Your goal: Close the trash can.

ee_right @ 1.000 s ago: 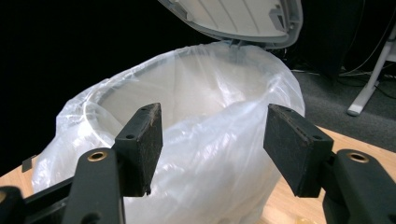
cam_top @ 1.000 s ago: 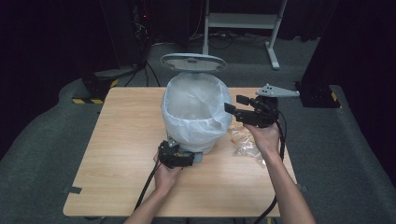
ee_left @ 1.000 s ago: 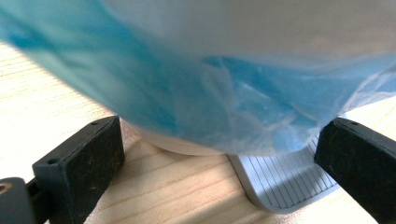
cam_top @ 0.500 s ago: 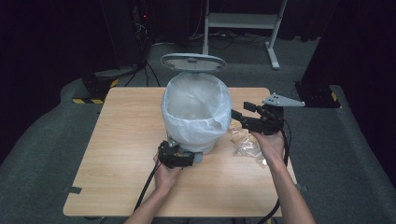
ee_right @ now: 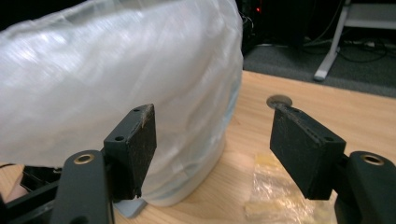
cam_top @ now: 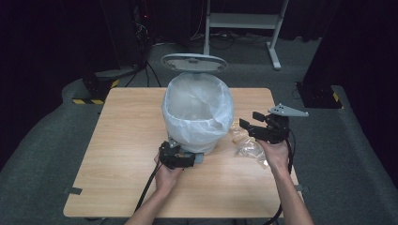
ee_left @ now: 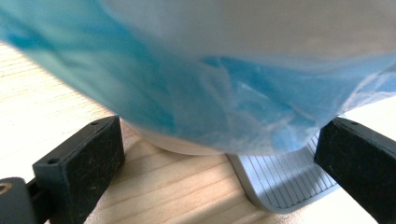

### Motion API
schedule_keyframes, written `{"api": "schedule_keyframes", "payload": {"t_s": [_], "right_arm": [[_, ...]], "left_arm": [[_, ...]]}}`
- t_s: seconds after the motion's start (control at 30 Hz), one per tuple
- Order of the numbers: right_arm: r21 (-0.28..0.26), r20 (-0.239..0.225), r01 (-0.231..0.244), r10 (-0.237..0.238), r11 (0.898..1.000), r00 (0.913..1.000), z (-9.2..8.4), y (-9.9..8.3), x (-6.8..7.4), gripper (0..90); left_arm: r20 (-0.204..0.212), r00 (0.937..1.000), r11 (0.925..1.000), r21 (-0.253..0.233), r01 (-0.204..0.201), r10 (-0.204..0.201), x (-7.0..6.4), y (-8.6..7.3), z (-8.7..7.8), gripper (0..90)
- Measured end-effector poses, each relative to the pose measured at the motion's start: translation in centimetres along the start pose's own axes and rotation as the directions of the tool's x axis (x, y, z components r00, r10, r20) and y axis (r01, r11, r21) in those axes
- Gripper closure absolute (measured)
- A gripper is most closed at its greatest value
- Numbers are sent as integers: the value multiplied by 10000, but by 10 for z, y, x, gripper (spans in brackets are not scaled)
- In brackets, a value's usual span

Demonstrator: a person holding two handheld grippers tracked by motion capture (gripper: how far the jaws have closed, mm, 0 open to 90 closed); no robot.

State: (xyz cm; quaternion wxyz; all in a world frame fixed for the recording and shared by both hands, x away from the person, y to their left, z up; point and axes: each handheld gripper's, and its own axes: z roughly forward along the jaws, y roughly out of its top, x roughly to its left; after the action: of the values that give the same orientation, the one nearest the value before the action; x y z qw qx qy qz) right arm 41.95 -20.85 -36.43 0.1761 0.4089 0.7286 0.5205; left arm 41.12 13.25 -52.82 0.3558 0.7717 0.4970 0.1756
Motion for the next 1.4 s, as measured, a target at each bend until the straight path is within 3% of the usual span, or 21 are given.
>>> {"api": "schedule_keyframes", "payload": {"t_s": [0.33, 0.63, 0.73, 0.93, 1.13, 1.4], "right_arm": [[277, 536, -88, 73, 9996, 9985, -2, -23, -8, 311], [848, 1291, -255, 143, 9961, 9915, 3, -43, -25, 316], [1066, 1507, -126, -36, 9942, 9886, 5, -48, -26, 318], [1344, 1755, -97, -142, 9909, 9844, 6, -57, -28, 306], [1733, 1705, -107, -193, 9848, 9852, 8, -64, -34, 260], [1795, 1928, -186, -167, 9836, 9811, 6, -72, -39, 247]], "left_arm": [[-7, 10000, 10000, 2, -11, 11, 0, 0, 0, 17], [-12, 10000, 10000, -5, -5, 5, 0, 0, 0, 18], [-12, 10000, 10000, 4, -16, 16, 0, 0, 0, 18], [-12, 10000, 10000, 0, -7, 7, 0, 0, 0, 18], [-11, 10000, 10000, -5, 3, -3, 0, 0, 0, 18], [-15, 10000, 10000, 0, -5, 5, 0, 0, 0, 18]]}}
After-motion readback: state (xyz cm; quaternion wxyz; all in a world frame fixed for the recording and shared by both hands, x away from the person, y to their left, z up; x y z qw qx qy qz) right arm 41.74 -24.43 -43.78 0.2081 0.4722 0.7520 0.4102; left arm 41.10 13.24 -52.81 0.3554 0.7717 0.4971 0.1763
